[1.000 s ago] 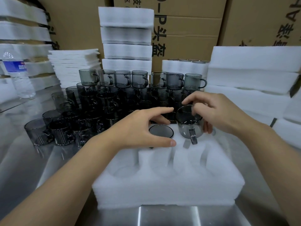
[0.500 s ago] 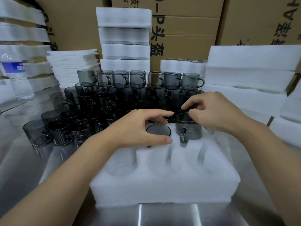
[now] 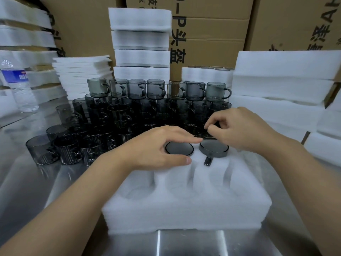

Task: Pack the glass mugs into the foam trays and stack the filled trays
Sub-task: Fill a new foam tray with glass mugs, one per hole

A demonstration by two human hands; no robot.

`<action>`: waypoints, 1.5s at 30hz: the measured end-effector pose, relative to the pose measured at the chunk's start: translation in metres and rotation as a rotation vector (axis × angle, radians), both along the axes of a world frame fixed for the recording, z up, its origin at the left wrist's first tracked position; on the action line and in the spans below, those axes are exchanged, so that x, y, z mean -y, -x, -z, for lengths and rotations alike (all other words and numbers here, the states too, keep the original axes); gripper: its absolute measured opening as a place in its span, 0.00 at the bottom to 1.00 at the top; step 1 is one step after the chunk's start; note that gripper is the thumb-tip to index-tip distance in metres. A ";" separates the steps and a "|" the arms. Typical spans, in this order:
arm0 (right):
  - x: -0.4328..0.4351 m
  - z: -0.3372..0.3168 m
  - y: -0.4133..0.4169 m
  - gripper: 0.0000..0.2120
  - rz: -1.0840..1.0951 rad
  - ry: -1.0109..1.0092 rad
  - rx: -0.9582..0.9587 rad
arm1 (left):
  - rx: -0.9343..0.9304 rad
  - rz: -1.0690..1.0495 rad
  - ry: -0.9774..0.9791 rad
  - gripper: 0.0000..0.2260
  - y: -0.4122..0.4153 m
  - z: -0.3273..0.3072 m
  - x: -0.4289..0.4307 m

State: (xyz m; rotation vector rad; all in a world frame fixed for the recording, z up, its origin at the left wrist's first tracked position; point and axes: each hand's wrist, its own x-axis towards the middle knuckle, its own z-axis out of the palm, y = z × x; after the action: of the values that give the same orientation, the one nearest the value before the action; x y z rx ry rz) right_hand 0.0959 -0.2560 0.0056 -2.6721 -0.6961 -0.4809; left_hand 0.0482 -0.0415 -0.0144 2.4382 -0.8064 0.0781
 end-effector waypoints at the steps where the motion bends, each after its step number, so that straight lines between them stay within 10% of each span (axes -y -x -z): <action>1: 0.000 0.002 -0.002 0.07 0.007 0.016 0.008 | -0.006 -0.005 -0.016 0.19 0.000 0.000 0.000; 17: -0.010 0.021 -0.011 0.17 -0.010 0.270 0.074 | -0.086 -0.029 -0.064 0.13 0.000 -0.001 0.000; 23: -0.002 -0.005 -0.028 0.07 0.119 0.027 0.199 | -0.063 -0.022 -0.074 0.13 -0.001 0.000 0.000; 30: 0.001 -0.030 -0.085 0.27 0.314 0.109 0.205 | -0.080 -0.027 -0.023 0.12 -0.002 0.000 -0.002; 37: 0.003 -0.025 -0.103 0.20 0.389 0.213 0.184 | -0.066 -0.029 -0.002 0.13 -0.001 -0.001 -0.002; 45: 0.011 -0.015 -0.107 0.11 0.222 -0.123 0.199 | -0.067 -0.033 -0.003 0.13 0.000 -0.001 -0.001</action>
State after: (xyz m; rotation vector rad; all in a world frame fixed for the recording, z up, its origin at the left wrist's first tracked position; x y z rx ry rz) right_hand 0.2031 -0.2670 0.0201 -2.6199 -0.4075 -0.8293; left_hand 0.0484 -0.0402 -0.0132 2.4440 -0.7368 0.0075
